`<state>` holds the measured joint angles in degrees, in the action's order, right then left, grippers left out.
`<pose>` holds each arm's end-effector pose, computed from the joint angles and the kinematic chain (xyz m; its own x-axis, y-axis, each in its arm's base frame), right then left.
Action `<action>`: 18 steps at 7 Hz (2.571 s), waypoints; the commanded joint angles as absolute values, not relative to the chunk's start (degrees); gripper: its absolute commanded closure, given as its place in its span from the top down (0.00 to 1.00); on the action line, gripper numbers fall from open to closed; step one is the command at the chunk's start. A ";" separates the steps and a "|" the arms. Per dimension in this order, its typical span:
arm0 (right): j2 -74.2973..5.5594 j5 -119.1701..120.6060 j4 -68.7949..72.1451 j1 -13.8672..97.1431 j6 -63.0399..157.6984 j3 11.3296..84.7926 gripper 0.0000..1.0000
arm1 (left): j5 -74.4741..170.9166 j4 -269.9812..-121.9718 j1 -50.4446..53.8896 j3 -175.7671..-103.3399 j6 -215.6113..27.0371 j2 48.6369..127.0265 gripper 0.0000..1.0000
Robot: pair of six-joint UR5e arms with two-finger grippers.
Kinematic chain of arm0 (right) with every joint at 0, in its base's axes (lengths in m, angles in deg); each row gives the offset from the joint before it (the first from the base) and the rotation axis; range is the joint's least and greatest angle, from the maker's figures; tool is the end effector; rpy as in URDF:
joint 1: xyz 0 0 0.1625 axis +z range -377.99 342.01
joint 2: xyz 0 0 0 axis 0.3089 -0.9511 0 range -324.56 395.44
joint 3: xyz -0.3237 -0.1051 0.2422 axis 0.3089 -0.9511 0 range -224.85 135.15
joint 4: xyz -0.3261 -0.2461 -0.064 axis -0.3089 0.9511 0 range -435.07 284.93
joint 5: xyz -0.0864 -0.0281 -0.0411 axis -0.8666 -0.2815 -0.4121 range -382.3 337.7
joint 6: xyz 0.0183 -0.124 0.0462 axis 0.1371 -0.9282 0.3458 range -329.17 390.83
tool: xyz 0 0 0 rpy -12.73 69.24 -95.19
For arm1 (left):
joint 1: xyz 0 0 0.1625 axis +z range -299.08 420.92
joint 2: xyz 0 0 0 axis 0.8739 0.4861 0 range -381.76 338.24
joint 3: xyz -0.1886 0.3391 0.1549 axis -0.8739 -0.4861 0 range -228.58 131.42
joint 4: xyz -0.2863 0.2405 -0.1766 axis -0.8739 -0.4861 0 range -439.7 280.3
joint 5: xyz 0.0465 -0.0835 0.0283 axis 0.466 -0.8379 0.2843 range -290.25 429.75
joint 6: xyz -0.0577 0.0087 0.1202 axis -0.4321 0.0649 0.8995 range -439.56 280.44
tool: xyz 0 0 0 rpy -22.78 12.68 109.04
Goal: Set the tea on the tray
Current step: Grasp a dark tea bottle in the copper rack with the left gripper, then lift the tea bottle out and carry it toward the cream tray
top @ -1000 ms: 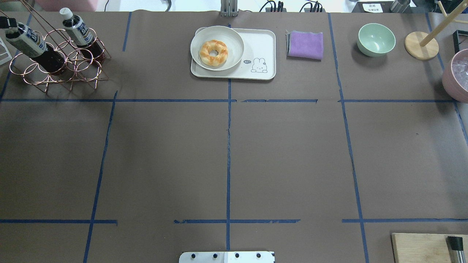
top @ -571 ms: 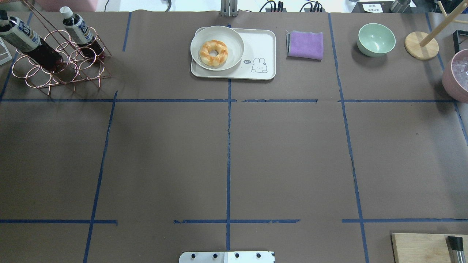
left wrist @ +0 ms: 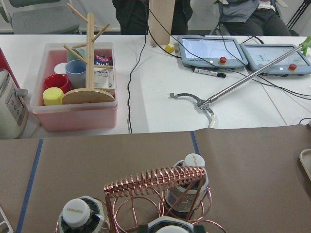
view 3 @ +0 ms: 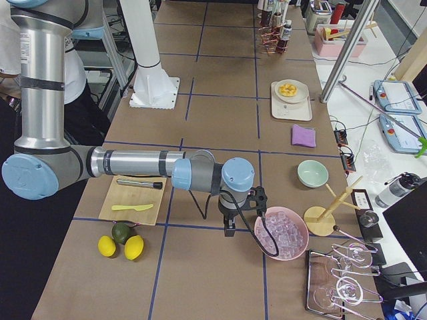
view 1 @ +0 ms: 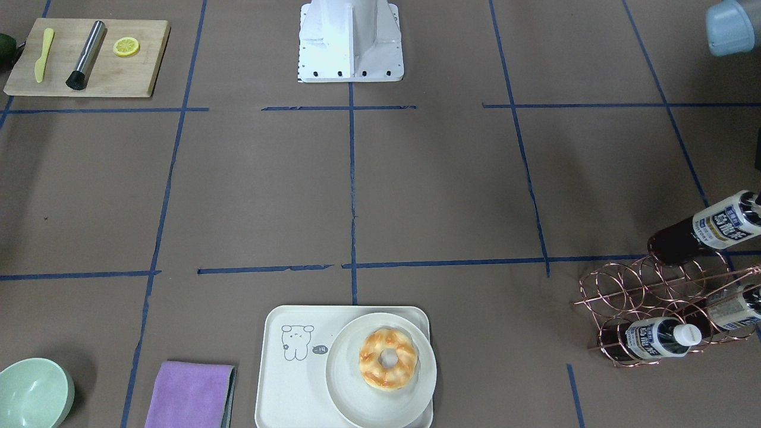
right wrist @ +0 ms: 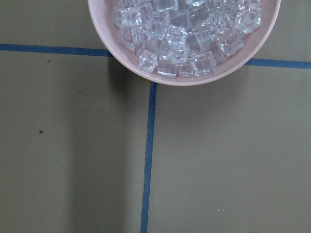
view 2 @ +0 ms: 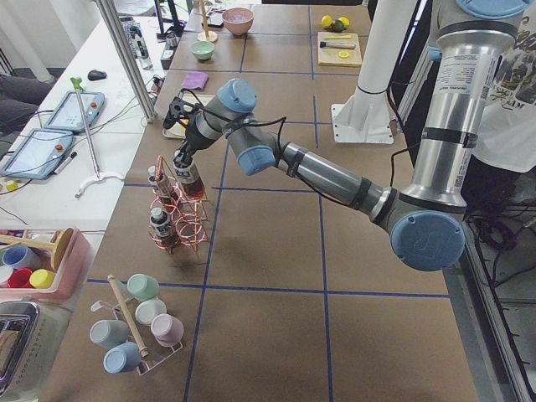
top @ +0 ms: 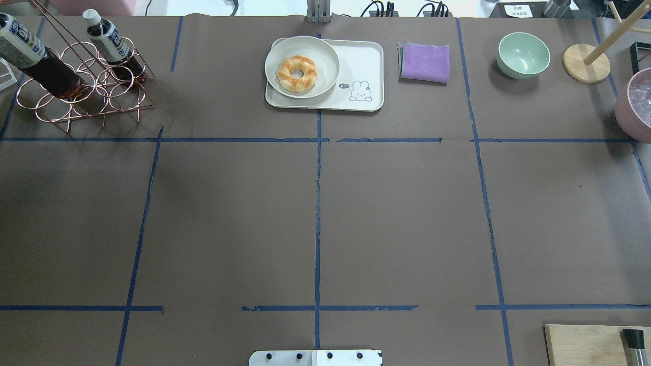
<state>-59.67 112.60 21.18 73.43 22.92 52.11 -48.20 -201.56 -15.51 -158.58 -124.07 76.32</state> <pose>0.0501 -0.4451 0.6679 0.7035 -0.0660 0.7076 0.0726 0.9971 0.0209 0.0619 -0.5571 0.3647 0.6267 0.0877 -0.7743 0.4515 0.7690 0.4526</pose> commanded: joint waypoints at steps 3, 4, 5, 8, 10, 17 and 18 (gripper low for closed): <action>-59.66 112.61 21.17 73.24 23.01 52.19 1.00 | -31.31 -192.65 3.10 -171.08 -124.38 76.76 0.01; -59.66 112.61 21.17 73.24 23.01 52.19 1.00 | -26.27 -186.72 8.65 -173.97 -124.73 78.33 0.01; -59.66 112.78 21.17 73.24 23.09 52.19 1.00 | -22.31 -179.79 13.32 -174.79 -131.95 83.74 0.01; -59.66 113.31 21.17 73.24 23.09 52.27 1.00 | -5.95 -164.35 32.50 -170.35 -150.26 100.54 0.02; -59.66 113.31 21.17 73.24 23.09 52.27 1.00 | -2.61 -164.34 34.28 -159.90 -156.97 109.94 0.02; -59.40 113.31 21.17 73.15 23.09 52.27 1.00 | 4.10 -164.60 38.59 -149.31 -158.92 116.40 0.21; -59.40 113.31 21.17 73.15 23.09 52.19 1.00 | 4.10 -164.60 38.85 -149.31 -158.83 116.31 0.37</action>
